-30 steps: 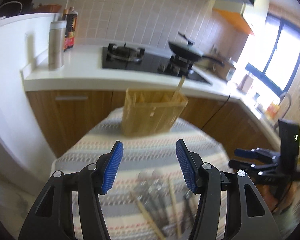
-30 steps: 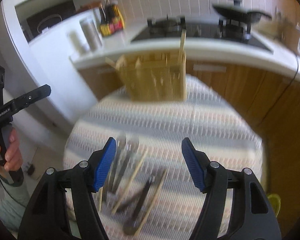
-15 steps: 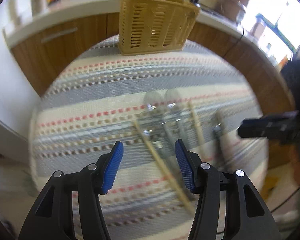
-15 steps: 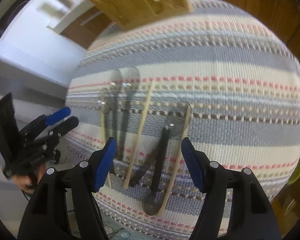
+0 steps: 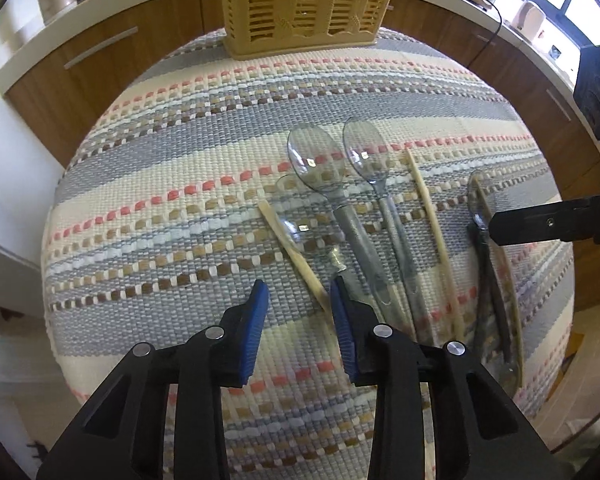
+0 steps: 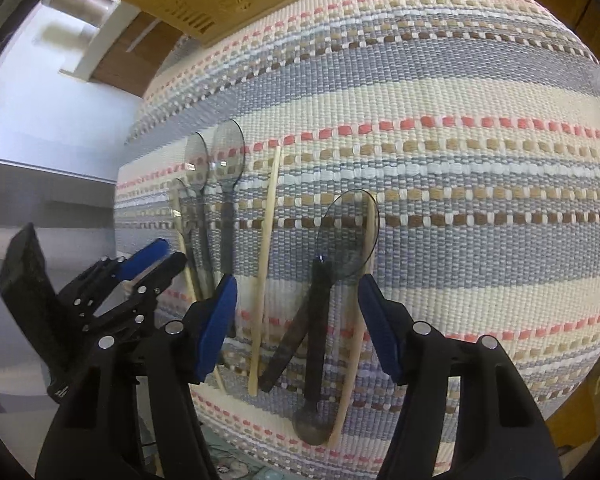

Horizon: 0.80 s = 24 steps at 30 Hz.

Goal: Organize utensils
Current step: 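Move both tools back down over the remaining utensils, then grasp a chopstick with the left tool while the right tool grasps a clear spoon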

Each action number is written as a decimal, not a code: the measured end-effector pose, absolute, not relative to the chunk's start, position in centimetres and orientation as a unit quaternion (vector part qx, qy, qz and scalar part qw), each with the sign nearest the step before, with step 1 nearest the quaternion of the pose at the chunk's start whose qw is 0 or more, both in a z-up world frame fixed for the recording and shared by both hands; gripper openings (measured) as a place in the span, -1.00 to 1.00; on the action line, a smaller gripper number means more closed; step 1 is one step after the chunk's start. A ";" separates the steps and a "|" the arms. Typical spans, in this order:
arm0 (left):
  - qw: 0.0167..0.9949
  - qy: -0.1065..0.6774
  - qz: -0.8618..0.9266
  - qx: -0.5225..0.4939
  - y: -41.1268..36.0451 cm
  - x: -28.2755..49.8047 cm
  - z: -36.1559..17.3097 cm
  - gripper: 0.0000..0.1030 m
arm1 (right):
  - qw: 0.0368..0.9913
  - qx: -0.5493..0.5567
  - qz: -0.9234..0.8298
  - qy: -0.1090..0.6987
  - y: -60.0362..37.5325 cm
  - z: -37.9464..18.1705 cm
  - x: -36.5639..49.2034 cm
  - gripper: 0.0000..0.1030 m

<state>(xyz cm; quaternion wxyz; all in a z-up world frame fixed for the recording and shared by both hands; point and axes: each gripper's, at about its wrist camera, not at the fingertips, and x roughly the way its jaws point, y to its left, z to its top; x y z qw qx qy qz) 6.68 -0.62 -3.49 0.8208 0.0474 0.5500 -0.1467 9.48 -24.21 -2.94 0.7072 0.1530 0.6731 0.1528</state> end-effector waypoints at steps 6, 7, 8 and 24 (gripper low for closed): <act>0.829 0.538 -0.141 0.065 -1.3 6.5 -3.5 -0.39 | 0.714 0.122 0.127 0.678 -23.8 -3.4 10.3 0.05; 0.829 0.537 -0.142 0.063 -1.2 6.5 -3.5 -0.40 | 0.713 0.117 0.118 0.681 -23.9 -3.7 10.6 0.03; 0.829 0.537 -0.143 0.061 -1.2 6.6 -3.5 -0.40 | 0.711 0.118 0.113 0.684 -24.2 -4.0 10.8 -0.02; 0.839 0.514 -0.136 0.113 -2.4 6.5 -3.9 -0.58 | 0.715 0.112 0.128 0.678 -23.4 -3.0 9.6 -0.27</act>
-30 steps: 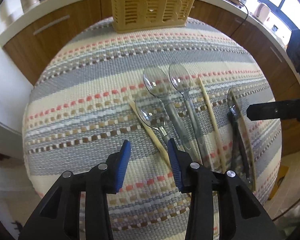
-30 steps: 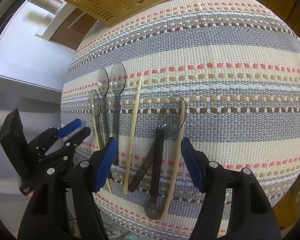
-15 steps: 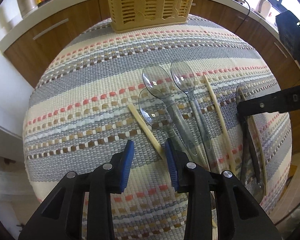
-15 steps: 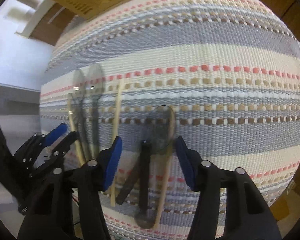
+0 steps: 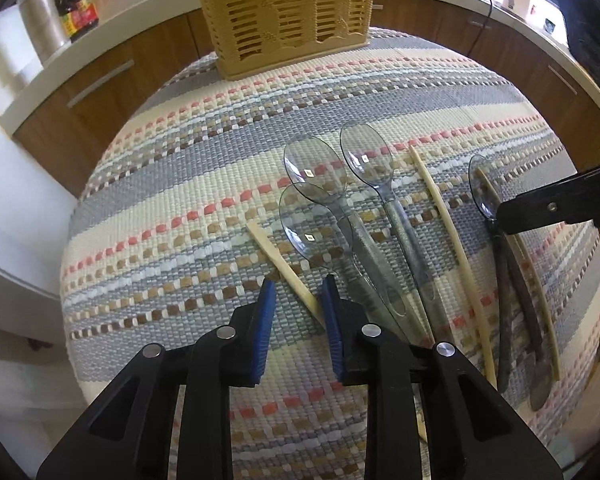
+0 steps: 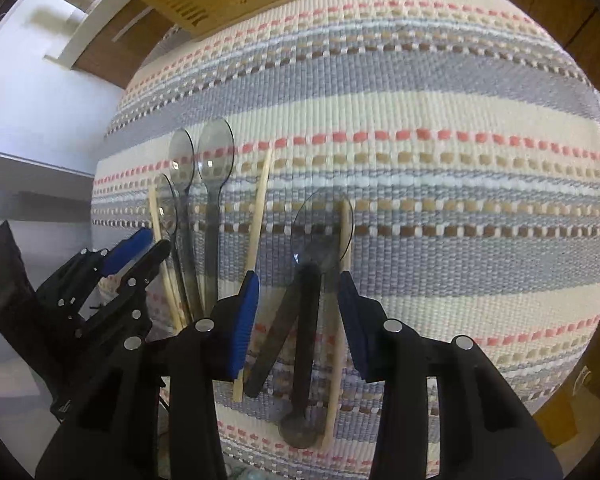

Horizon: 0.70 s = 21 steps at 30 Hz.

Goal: Organize utensils
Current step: 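Grasp a chopstick with the left tool while the right tool grasps a clear spoon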

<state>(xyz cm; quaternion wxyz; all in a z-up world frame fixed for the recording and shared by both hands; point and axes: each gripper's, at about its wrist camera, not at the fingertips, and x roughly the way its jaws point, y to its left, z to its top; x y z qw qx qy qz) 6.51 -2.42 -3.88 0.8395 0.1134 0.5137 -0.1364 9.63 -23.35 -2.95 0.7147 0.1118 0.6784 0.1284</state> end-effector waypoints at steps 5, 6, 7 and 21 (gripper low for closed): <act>0.838 0.516 -0.142 0.111 -0.9 6.3 -3.8 -0.82 | 0.721 0.102 0.107 0.677 -22.7 -3.8 11.0 -0.30; 0.838 0.516 -0.140 0.109 -0.4 6.3 -3.7 -0.85 | 0.721 0.101 0.104 0.678 -22.6 -4.0 11.2 -0.30; 0.838 0.517 -0.137 0.107 0.2 6.3 -3.7 -0.88 | 0.721 0.099 0.103 0.678 -22.5 -4.0 11.5 -0.30; 0.844 0.520 -0.129 -0.022 7.4 8.2 -2.3 -0.89 | 0.719 0.070 0.118 0.681 -18.2 -4.0 11.4 -0.31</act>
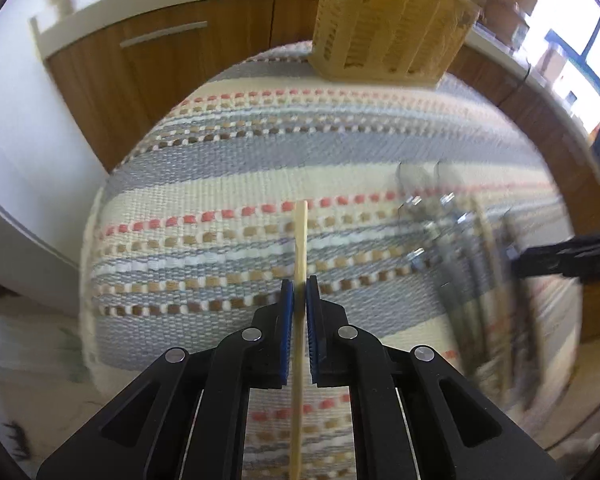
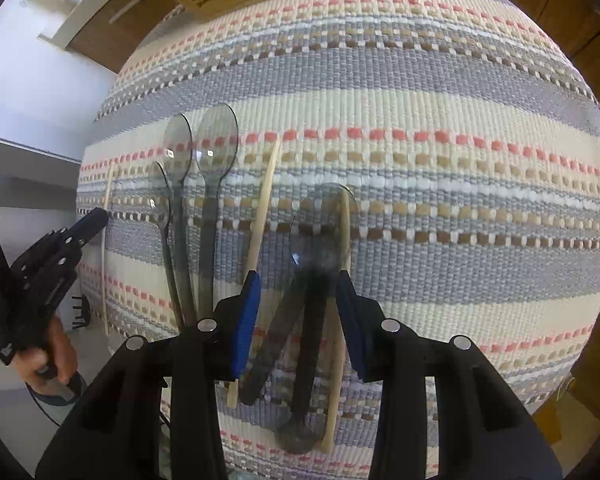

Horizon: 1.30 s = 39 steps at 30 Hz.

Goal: Organize utensils
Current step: 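Grasp a chopstick with the left tool while the right tool grasps a clear spoon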

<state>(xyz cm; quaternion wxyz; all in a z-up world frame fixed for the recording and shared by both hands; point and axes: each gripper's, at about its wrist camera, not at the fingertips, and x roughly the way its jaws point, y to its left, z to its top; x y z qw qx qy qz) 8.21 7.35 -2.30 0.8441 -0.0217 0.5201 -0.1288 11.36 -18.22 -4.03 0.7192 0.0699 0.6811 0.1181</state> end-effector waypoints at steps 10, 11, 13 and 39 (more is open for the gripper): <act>0.845 0.499 -0.194 -0.013 2.0 8.3 -0.8 -0.30 | 0.733 0.028 0.104 0.672 -14.3 -5.2 15.2 -0.31; 0.844 0.503 -0.187 -0.004 1.4 8.7 -1.1 -0.30 | 0.736 0.021 0.105 0.669 -14.0 -5.4 14.6 -0.31; 0.839 0.511 -0.186 0.004 0.8 9.3 -1.5 -0.29 | 0.739 0.017 0.103 0.666 -13.2 -5.6 14.7 -0.32; 0.846 0.505 -0.173 0.007 -2.0 10.3 -1.9 -0.34 | 0.786 -0.048 0.174 0.592 -18.7 -1.4 9.7 -0.42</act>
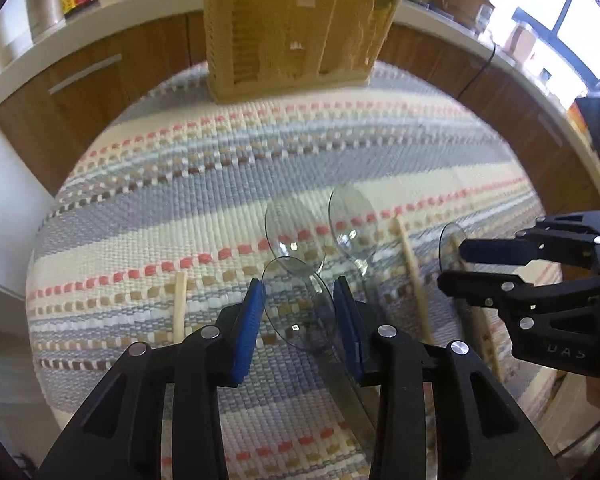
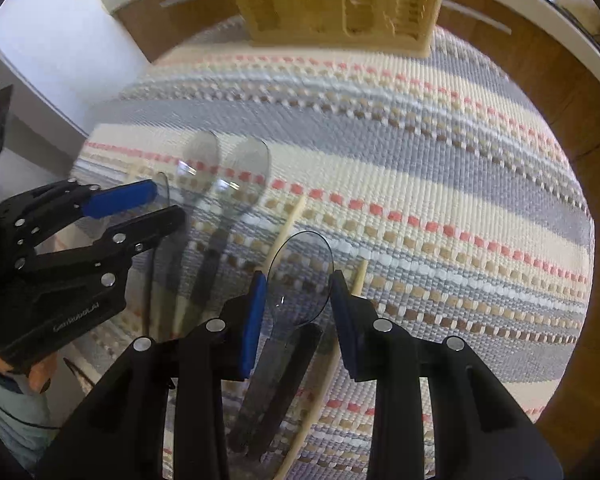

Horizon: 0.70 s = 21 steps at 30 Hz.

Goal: Organize utensils
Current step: 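Grasp a chopstick with the left tool while the right tool grasps a clear spoon, then lift the held utensils and carry them toward the tan caddy with both tools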

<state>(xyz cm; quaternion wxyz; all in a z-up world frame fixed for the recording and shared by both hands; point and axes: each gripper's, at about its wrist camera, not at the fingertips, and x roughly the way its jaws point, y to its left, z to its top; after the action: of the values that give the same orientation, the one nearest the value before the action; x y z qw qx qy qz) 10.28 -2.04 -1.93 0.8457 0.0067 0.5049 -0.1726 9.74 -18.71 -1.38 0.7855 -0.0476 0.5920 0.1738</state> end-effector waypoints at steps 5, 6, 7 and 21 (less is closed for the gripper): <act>0.877 0.446 -0.178 -0.020 -0.4 9.0 2.6 -0.34 | 0.816 -0.029 0.203 0.541 -20.2 2.5 8.1 -0.42; 0.885 0.428 -0.180 -0.025 -0.1 8.6 4.0 -0.35 | 0.823 -0.023 0.210 0.528 -20.6 3.4 7.8 -0.42; 0.892 0.414 -0.182 -0.027 0.1 8.3 5.1 -0.35 | 0.831 -0.015 0.216 0.512 -21.1 4.4 7.4 -0.43; 0.967 0.209 -0.145 -0.001 -0.8 8.5 19.7 -0.36 | 0.921 0.081 0.244 0.294 -23.0 17.4 9.1 -0.43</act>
<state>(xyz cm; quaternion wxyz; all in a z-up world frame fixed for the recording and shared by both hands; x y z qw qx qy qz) 8.45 -0.77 19.67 0.9671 -0.0015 0.2092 -0.1448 9.07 -23.02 17.42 0.9207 0.0808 0.2940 0.2438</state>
